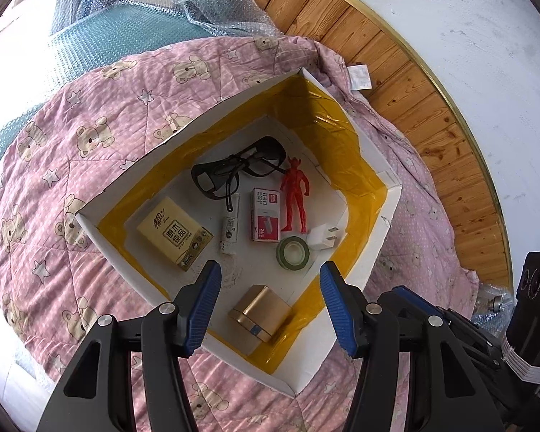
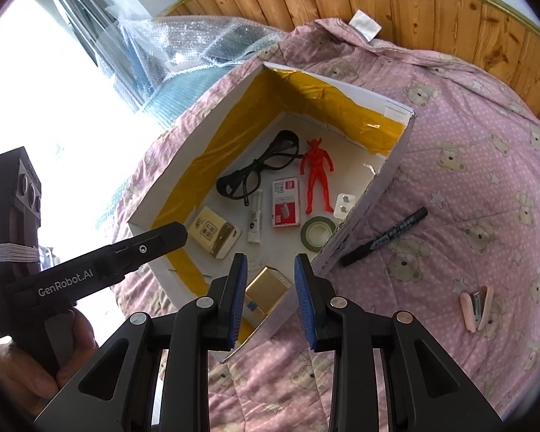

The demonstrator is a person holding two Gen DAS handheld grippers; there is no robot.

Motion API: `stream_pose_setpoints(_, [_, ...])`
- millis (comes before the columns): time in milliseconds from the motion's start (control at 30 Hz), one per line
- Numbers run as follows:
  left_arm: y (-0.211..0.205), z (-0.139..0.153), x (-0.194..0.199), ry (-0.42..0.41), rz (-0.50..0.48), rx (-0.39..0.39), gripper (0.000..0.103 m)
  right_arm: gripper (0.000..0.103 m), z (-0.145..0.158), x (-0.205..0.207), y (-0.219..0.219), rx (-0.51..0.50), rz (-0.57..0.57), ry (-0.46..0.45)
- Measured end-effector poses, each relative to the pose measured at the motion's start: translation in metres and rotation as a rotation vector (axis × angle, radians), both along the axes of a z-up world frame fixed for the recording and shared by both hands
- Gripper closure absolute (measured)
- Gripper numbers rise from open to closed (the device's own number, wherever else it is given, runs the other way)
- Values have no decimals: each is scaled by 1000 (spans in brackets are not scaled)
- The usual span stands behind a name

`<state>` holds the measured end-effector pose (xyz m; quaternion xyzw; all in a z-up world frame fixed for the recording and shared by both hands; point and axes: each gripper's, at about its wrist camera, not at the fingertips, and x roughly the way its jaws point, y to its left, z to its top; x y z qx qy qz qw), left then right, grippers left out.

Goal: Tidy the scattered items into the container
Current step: 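Move both open tools out of the box toward the marker and stapler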

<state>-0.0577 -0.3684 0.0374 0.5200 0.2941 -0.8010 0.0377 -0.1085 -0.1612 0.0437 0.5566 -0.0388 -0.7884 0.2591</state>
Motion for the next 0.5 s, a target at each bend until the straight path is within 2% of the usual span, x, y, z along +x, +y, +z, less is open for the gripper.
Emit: stream_pose_setpoints(500, [38, 23, 28, 17, -79, -47, 45, 73, 6, 37, 39, -67, -68, 0])
